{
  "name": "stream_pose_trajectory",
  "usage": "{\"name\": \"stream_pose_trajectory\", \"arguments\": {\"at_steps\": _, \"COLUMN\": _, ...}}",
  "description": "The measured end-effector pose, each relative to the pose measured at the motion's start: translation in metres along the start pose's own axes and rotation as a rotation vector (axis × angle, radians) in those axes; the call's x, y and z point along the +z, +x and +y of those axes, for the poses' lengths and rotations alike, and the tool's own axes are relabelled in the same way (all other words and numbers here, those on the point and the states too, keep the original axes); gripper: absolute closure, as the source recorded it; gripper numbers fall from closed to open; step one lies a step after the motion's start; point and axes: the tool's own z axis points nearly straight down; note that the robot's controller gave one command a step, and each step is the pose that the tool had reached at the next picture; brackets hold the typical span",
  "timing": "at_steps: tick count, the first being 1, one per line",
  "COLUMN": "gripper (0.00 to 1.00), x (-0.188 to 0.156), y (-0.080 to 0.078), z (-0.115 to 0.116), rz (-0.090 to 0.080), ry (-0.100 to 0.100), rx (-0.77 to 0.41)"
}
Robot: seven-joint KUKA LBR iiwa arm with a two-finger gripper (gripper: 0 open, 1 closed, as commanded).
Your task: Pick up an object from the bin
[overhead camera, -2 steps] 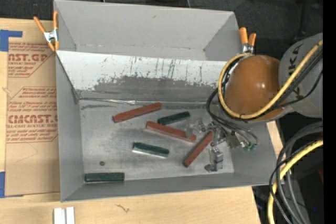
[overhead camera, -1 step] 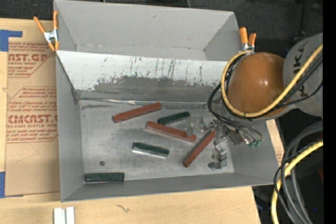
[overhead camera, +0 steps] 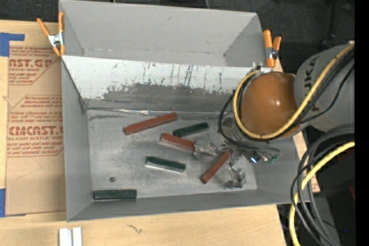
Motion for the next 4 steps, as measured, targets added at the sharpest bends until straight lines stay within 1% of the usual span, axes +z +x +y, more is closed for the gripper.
{"name": "stream_pose_trajectory", "arguments": {"at_steps": 1, "gripper": 1.0, "x": 0.012, "y": -0.0063, "z": -0.0055, "rz": 0.001, "ry": -0.003, "rx": -0.147}}
{"name": "stream_pose_trajectory", "arguments": {"at_steps": 4, "gripper": 1.0, "x": 0.0089, "y": -0.0061, "z": -0.0046, "rz": 0.003, "ry": -0.005, "rx": -0.146}}
